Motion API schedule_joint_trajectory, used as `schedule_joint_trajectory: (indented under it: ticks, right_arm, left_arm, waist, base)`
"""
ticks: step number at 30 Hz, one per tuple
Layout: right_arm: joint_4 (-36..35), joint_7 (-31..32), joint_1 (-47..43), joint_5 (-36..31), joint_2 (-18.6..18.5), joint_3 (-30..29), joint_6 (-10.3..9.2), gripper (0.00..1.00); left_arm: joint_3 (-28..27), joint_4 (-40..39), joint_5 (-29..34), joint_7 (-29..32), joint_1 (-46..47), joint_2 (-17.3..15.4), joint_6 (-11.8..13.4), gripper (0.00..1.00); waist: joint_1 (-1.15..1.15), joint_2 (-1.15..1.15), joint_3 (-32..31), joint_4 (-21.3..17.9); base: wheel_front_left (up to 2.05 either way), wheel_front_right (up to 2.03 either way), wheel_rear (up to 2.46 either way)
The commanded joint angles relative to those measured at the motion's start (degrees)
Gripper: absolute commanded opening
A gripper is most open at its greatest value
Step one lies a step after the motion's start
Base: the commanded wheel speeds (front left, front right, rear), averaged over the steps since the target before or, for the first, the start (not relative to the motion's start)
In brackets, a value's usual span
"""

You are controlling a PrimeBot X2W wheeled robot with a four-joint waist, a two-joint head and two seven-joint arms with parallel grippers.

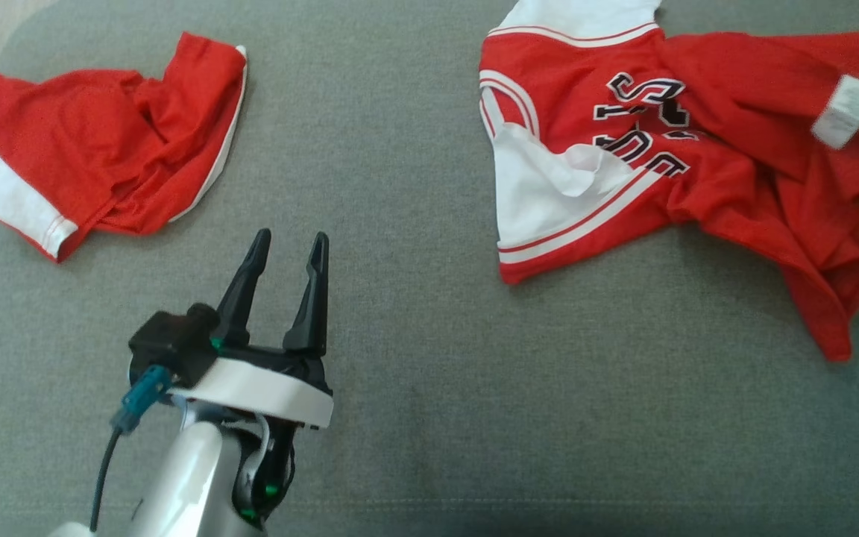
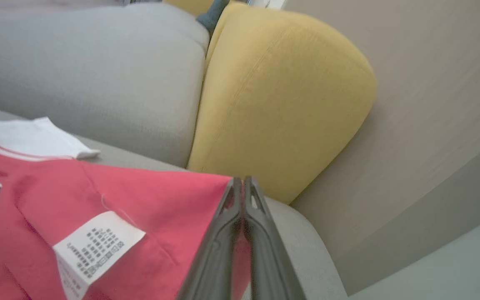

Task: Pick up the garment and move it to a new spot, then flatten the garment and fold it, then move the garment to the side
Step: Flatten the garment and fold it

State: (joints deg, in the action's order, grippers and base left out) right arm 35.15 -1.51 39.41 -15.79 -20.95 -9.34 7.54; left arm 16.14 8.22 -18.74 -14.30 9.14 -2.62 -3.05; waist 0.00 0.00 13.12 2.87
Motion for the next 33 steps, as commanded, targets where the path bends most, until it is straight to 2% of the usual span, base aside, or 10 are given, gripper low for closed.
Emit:
schedule_joint_trajectory:
  ticks: [1,6,10,11,12,15,21,27,33]
  right_arm:
    - [0.45,1.59,2.77,-1.82,-2.21,-0.44,-0.05,0.0]
    - [3.61,1.59,6.93,-5.72,-2.73,-4.07,-0.05,0.0]
    - [4.5,-0.36,11.11,-11.48,-3.54,-9.97,-0.05,0.0]
    - [4.16,-1.12,11.9,-13.32,-3.31,-11.7,-0.05,0.8]
    - [4.03,-1.86,12.48,-14.9,-2.75,-13.25,-0.05,1.0]
    - [5.77,-4.96,13.13,-18.44,0.77,-15.48,-0.05,1.0]
    - [10.43,-11.27,11.42,-17.69,5.91,-12.62,-0.05,1.0]
    - [9.81,-13.39,6.18,-10.38,11.8,-6.93,-0.05,1.0]
    - [-2.48,-13.47,-6.95,2.88,16.14,0.13,-0.05,1.0]
  left_arm:
    - [-1.25,-1.6,0.62,-0.7,2.72,-0.26,-0.29,1.0]
    - [-0.83,-1.37,1.12,-0.7,3.82,-0.26,-0.57,1.0]
    - [-0.56,-1.24,1.21,-0.7,4.63,-0.26,-0.67,1.0]
    - [-0.5,-1.17,1.23,-0.7,4.79,-0.26,-0.68,1.0]
    - [-0.43,-1.03,1.24,-0.7,4.88,-0.26,-0.69,1.0]
    - [-0.43,-0.58,1.03,-0.7,4.52,-0.26,-0.53,1.0]
    - [-0.83,-0.67,0.27,-0.7,3.01,-0.26,-0.01,1.0]
    - [-1.61,-1.49,-0.65,-0.7,0.96,-0.26,0.68,1.0]
    - [-1.48,-2.73,-1.94,-0.7,-1.15,-0.26,1.73,1.0]
  waist:
    - [0.0,0.0,0.88,0.39]
    - [0.0,0.0,2.05,0.87]
    - [0.0,0.0,2.73,1.11]
    - [0.0,0.0,2.75,1.13]
    - [0.0,0.0,2.62,1.14]
    - [0.0,0.0,1.25,0.87]
    - [0.0,0.0,-2.13,-0.53]
    - [0.0,0.0,-6.74,-2.62]
    - [0.0,0.0,-10.46,-4.17]
  base:
    - [0.0,0.0,0.0]
    - [0.0,0.0,0.0]
    - [0.0,0.0,0.0]
    - [0.0,0.0,0.0]
    - [0.0,0.0,0.0]
    - [0.0,0.0,0.0]
    - [0.0,0.0,0.0]
    - [0.0,0.0,0.0]
    - [0.0,0.0,0.0]
